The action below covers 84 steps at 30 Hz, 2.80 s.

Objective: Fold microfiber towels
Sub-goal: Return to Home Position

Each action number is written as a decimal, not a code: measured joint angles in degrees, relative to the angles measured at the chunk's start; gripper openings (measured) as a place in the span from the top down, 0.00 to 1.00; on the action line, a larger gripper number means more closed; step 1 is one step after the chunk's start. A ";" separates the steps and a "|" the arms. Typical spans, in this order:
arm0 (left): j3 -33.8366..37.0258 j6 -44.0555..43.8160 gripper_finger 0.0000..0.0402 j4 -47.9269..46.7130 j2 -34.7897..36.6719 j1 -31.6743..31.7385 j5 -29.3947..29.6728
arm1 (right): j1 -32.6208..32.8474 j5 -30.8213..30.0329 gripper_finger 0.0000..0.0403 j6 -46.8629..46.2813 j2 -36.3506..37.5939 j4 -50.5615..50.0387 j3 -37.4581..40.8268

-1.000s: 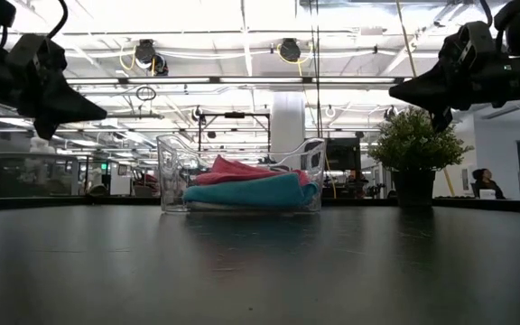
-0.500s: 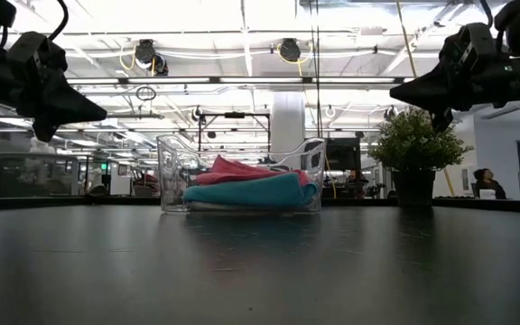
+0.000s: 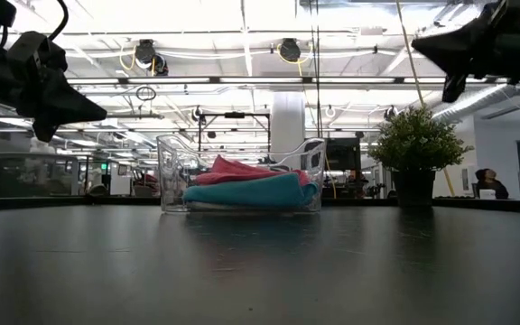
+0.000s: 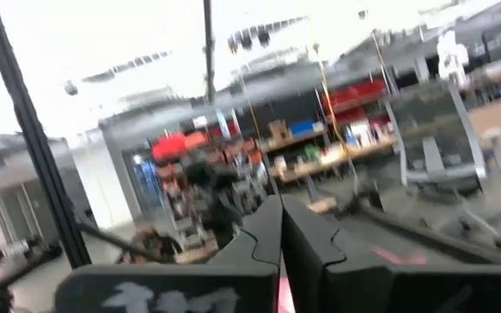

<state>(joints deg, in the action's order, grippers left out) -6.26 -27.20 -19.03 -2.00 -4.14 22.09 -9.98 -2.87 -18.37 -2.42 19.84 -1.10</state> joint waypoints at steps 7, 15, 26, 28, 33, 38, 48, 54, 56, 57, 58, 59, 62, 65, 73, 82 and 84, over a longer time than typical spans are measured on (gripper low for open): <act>-0.05 -0.09 0.94 0.03 -0.08 0.00 -0.01 | 0.55 0.13 1.00 -0.01 2.41 3.00 0.11; -0.07 -0.09 0.94 0.04 -0.37 0.00 0.09 | 1.84 0.13 1.00 0.00 2.21 1.73 0.15; -0.07 -0.07 0.94 0.04 -0.37 0.00 0.31 | 1.84 0.13 1.00 0.00 2.19 1.63 0.22; -0.07 -0.07 0.94 0.06 -0.37 0.00 0.31 | 1.84 0.13 1.00 0.00 2.19 1.64 0.24; -0.07 -0.06 0.94 0.04 -0.37 0.00 0.31 | 1.84 0.13 1.00 0.00 2.19 1.62 0.24; -0.07 -0.04 0.94 0.04 -0.37 0.00 0.33 | 1.84 0.13 1.00 0.00 2.19 1.62 0.24; -0.07 -0.04 0.94 0.04 -0.37 0.00 0.33 | 1.84 0.13 1.00 0.00 2.19 1.62 0.24; -0.07 -0.02 0.94 0.04 -0.37 -0.01 0.35 | 1.84 0.13 1.00 0.00 2.19 1.62 0.24; -0.07 -0.02 0.94 0.04 -0.37 -0.02 0.34 | 1.84 0.13 1.00 0.00 2.19 1.62 0.24; -0.07 -0.02 0.94 0.04 -0.37 -0.01 0.33 | 1.84 0.13 1.00 0.00 2.19 1.62 0.24; -0.07 -0.02 0.94 0.04 -0.37 0.00 0.35 | 1.84 0.13 1.00 0.00 2.19 1.62 0.24; -0.07 -0.02 0.94 0.04 -0.37 0.00 0.34 | 1.84 0.13 1.00 0.00 2.19 1.62 0.24; -0.07 -0.02 0.94 0.04 -0.37 0.00 0.35 | 1.83 0.13 1.00 0.00 2.19 1.62 0.24; -0.07 -0.02 0.94 0.04 -0.37 -0.02 0.35 | 1.84 0.13 1.00 0.00 2.19 1.62 0.24; -0.07 -0.03 0.94 0.04 -0.37 -0.01 0.35 | 1.84 0.13 1.00 0.00 2.19 1.62 0.25; -0.05 -0.04 0.94 0.03 -0.37 -0.02 0.35 | 1.84 0.13 1.00 0.00 2.19 1.62 0.26; -0.05 -0.02 0.94 0.03 -0.37 -0.01 0.35 | 1.81 0.13 1.00 0.00 2.19 1.62 0.26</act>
<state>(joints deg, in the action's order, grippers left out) -6.31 -27.22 -19.00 -2.37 -4.16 22.44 -8.16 -2.74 -18.37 -0.23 21.45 -0.84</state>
